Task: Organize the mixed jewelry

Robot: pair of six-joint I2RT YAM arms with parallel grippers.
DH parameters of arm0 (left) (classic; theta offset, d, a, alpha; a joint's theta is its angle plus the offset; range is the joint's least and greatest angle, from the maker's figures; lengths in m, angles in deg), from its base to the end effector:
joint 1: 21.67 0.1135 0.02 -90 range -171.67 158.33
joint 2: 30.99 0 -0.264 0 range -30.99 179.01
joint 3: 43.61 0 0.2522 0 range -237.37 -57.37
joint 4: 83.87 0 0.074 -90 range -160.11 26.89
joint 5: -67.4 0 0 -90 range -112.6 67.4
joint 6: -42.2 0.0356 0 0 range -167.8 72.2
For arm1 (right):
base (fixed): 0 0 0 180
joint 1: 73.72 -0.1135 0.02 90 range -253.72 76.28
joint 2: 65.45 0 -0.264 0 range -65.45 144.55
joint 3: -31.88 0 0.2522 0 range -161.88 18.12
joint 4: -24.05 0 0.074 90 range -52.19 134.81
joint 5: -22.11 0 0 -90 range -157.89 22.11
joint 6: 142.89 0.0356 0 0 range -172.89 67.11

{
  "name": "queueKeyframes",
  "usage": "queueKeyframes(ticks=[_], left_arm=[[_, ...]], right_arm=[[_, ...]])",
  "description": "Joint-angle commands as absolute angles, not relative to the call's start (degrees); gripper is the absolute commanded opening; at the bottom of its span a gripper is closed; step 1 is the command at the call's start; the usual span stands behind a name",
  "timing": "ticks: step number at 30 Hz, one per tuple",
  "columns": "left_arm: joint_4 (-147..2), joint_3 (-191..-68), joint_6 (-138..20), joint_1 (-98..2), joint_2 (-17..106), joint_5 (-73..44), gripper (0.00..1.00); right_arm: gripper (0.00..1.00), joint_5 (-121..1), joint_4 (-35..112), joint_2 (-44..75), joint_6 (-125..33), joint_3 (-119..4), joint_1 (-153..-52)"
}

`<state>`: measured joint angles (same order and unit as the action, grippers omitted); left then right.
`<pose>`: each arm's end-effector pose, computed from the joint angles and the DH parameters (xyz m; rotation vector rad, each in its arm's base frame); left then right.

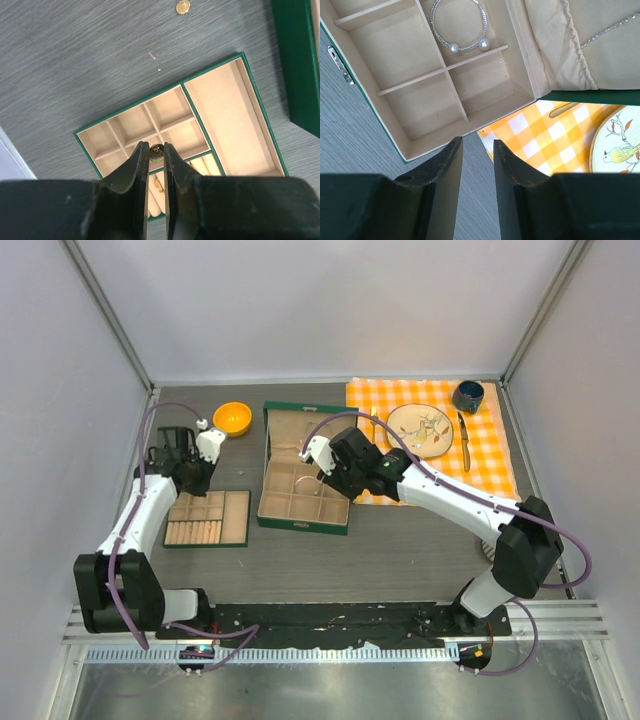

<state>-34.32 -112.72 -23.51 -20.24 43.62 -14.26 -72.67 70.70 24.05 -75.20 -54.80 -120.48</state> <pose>0.2636 0.0014 0.2543 0.5552 2.4546 -0.0025 0.2356 0.2462 0.2819 -1.3478 2.0246 0.0909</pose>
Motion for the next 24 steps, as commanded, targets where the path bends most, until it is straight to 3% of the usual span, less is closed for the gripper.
queueKeyframes(ticks=[1,24], left_arm=[[-34.78,-111.78,-23.28,-19.73,44.32,-11.54,0.11],[-41.46,-111.07,-25.48,-19.73,57.07,-10.03,0.15]], right_arm=[[0.37,-72.02,68.4,22.09,-74.69,-54.91,-120.39],[0.37,-72.73,68.05,21.92,-74.51,-53.77,-120.39]])
